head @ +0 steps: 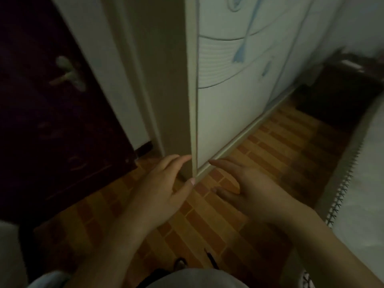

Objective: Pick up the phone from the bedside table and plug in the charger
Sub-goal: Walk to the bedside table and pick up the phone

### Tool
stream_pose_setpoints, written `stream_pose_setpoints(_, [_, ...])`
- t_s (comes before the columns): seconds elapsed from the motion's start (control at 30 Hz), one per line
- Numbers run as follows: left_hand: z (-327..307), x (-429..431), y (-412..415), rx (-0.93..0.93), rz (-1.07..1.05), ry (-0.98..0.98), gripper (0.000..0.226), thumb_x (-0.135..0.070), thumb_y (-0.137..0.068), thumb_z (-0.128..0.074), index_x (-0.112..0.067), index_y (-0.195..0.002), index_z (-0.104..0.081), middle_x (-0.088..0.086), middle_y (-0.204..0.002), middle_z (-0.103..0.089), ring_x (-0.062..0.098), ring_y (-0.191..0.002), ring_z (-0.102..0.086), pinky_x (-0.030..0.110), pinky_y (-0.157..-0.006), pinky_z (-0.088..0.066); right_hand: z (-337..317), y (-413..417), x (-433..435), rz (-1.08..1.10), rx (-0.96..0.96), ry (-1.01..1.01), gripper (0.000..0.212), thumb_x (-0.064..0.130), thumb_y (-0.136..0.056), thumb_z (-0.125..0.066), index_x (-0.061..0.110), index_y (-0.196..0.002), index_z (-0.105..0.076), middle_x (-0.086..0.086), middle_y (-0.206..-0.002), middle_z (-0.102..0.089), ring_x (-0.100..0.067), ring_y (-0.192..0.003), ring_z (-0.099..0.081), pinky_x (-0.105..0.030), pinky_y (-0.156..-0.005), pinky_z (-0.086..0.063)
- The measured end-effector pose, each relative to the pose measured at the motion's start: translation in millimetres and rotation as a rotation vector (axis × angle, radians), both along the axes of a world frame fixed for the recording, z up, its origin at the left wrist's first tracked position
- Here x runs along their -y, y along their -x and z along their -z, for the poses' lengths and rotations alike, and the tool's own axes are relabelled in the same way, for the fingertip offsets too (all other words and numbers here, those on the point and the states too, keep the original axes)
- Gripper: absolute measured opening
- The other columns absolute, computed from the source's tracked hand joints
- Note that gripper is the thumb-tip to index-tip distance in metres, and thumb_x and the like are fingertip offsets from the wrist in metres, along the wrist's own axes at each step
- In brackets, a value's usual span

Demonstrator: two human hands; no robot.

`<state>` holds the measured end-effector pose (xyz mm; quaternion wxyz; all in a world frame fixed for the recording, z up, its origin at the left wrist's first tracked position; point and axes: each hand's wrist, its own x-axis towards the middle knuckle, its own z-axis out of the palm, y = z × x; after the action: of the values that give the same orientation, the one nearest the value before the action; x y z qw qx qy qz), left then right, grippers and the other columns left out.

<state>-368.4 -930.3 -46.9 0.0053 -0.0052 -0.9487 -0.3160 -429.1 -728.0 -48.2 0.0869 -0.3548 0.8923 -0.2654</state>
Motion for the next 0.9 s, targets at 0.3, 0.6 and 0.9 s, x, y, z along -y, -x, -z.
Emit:
stream_pose_setpoints(0.3, [14.5,-47.9,175.6,0.0,0.4,-0.009,0.051,-0.051,-0.085,-0.04,-0.036,-0.133,-0.035,-0.015,-0.138,-0.038,0.0,-0.113,-0.036,0.028,-0.091,-0.04,8.4,88.1,-55.6,0.42,0.115,0.061,0.057,0.047,-0.083,-0.056,0.039,-0.134,-0.032,0.01,-0.139,-0.043,-0.009,-0.121,-0.044,-0.031,-0.097,-0.041])
stream_pose_setpoints(0.6, [15.9,-165.2,377.0,-0.038,0.62,0.074,0.052,-0.055,-0.085,-0.037,-0.037,-0.134,-0.033,-0.014,-0.138,-0.04,0.006,-0.121,-0.041,0.028,-0.092,-0.038,16.7,243.9,-165.8,0.64,0.116,0.086,0.058,0.051,-0.082,-0.053,0.039,-0.135,-0.031,0.013,-0.138,-0.042,-0.002,-0.122,-0.039,-0.024,-0.097,-0.036])
stream_pose_setpoints(0.9, [2.2,-279.3,543.3,-0.073,0.682,0.015,0.053,-0.055,-0.085,-0.037,-0.036,-0.134,-0.035,-0.011,-0.138,-0.042,0.007,-0.119,-0.044,0.035,-0.094,-0.044,2.0,398.4,-273.6,0.7,0.113,0.1,0.059,0.058,-0.078,-0.046,0.04,-0.133,-0.033,0.017,-0.137,-0.042,0.004,-0.119,-0.038,-0.018,-0.094,-0.033])
